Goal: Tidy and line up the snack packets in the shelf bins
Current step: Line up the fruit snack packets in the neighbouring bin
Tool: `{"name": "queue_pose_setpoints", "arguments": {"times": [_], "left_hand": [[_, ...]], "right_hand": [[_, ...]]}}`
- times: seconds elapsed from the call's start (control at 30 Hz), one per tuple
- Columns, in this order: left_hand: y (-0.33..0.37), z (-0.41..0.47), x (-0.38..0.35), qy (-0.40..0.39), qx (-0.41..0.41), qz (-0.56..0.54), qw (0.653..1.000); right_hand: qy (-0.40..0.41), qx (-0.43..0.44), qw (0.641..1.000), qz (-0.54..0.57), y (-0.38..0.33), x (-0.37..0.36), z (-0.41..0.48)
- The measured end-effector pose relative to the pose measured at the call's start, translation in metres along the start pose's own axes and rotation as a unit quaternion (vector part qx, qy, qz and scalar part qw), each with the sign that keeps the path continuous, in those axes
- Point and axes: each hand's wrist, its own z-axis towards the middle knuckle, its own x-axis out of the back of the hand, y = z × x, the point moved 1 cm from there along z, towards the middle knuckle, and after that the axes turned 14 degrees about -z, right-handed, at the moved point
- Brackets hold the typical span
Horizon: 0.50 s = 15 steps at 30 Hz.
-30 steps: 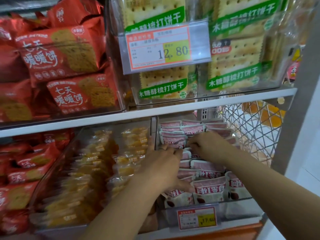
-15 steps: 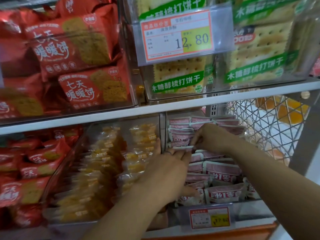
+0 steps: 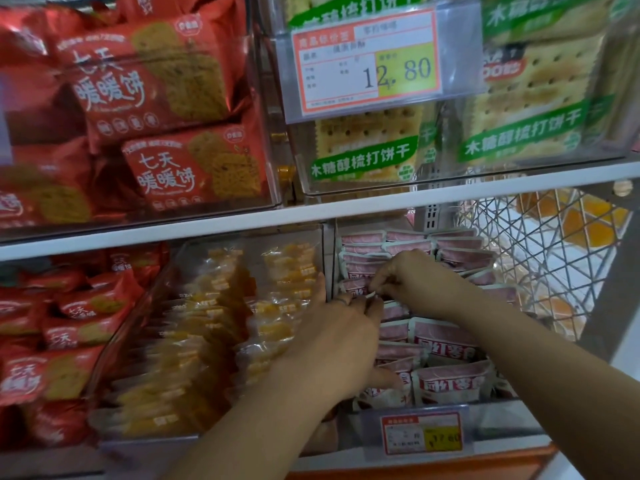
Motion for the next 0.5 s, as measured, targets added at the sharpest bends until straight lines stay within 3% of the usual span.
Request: {"name": "queue_pose_setpoints", "arguments": {"times": [0.2,0.37,0.43,0.5], "left_hand": [[0.001,0.005,0.003,-0.031,0.019,0.02,0.999],[0.003,0.009,0.003,-0.057,0.046,0.019,0.997],[0.005,0.014,0.006,-0.077,0.064,0.026,0.995],[0.006,0.021,0.009,-0.1,0.08,0.024,0.991]], "right_hand": [[0.002,0.008,0.999,0.053,0.01,0.001,-0.003],[0.057,-0.02,0.995,0.079,0.024,0.018,-0.018],[0.035,-0.021,0.999,0.036,0.03,0.027,-0.029],[-0.037,-0.004,0.999,-0.01,0.031,0.033,-0.046]]}}
